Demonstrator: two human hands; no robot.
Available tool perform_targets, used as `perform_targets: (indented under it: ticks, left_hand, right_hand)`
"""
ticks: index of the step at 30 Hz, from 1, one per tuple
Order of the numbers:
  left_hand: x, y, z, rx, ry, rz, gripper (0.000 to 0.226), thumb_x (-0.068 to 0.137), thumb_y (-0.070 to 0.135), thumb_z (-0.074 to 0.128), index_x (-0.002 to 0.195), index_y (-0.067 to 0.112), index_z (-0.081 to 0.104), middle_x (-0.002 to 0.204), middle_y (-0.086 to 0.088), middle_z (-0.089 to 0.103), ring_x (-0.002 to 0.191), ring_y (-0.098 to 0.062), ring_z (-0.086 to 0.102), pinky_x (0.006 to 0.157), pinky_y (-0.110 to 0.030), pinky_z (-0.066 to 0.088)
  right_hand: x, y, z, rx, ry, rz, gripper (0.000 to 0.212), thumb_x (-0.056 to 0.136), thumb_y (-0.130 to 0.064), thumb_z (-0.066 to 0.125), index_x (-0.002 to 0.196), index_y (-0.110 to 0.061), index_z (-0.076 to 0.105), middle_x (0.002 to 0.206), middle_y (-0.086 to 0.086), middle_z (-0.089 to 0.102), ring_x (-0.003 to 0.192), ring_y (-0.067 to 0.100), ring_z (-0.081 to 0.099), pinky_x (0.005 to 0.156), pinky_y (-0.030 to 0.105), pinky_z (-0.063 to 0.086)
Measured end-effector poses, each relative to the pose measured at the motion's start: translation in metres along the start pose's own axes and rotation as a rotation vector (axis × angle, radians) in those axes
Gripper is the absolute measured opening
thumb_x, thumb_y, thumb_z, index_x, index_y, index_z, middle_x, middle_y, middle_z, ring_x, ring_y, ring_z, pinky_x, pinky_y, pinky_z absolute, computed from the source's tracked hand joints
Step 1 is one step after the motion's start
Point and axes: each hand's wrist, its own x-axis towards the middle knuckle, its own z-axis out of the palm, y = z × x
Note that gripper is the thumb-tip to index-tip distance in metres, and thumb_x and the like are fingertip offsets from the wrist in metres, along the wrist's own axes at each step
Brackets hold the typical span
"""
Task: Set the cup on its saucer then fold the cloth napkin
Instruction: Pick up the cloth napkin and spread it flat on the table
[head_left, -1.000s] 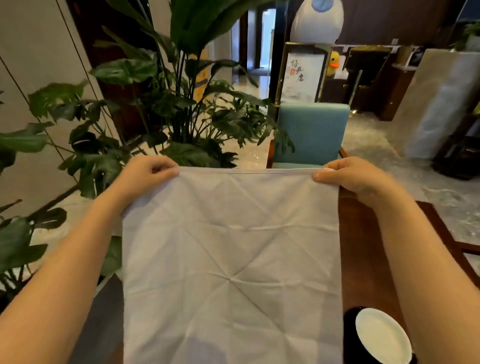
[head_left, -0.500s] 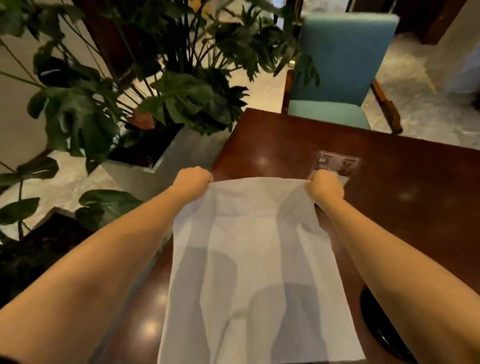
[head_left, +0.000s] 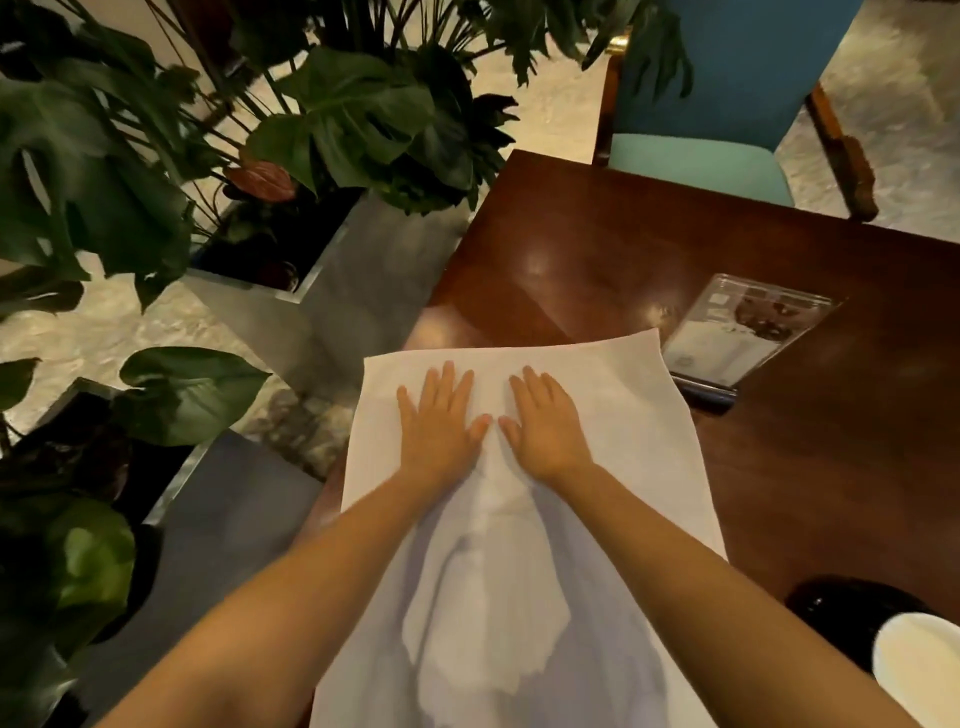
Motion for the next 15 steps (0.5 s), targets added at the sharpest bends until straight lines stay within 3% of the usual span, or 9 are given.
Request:
perform_targets:
  ticks: [3, 7, 15]
  left_hand:
    - [-0.006, -0.008, 0.012, 0.017, 0.038, -0.009, 0.064, 0.093, 0.058, 0.019, 0.148, 0.029, 0.003, 0.159, 0.001, -0.002, 0.145, -0.022, -0.006, 0.113, -0.052, -0.013]
    - [-0.004, -0.012, 0.016, 0.041, 0.065, 0.005, 0.066, 0.092, 0.062, 0.015, 0.148, 0.031, 0.000, 0.159, 0.003, -0.005, 0.145, -0.022, -0.008, 0.114, -0.053, -0.012]
    - [-0.010, -0.016, 0.013, 0.088, 0.025, 0.075, 0.068, 0.089, 0.063, 0.008, 0.148, 0.030, -0.002, 0.159, 0.002, -0.005, 0.145, -0.023, -0.008, 0.115, -0.055, -0.009]
  right_hand:
    - [0.013, 0.003, 0.014, -0.080, -0.051, 0.020, 0.067, 0.094, -0.056, 0.011, 0.149, -0.020, -0.002, 0.159, 0.004, -0.008, 0.146, 0.028, -0.009, 0.118, 0.042, -0.006]
    - [0.010, 0.009, 0.029, -0.129, 0.045, -0.008, 0.095, 0.067, -0.067, -0.032, 0.149, -0.026, -0.006, 0.158, 0.001, -0.011, 0.145, 0.027, -0.012, 0.117, 0.045, -0.008]
    - [-0.011, -0.004, 0.042, -0.100, 0.109, 0.121, 0.087, 0.074, -0.062, -0.031, 0.149, -0.026, -0.005, 0.159, -0.001, -0.008, 0.146, 0.026, -0.010, 0.118, 0.046, -0.006]
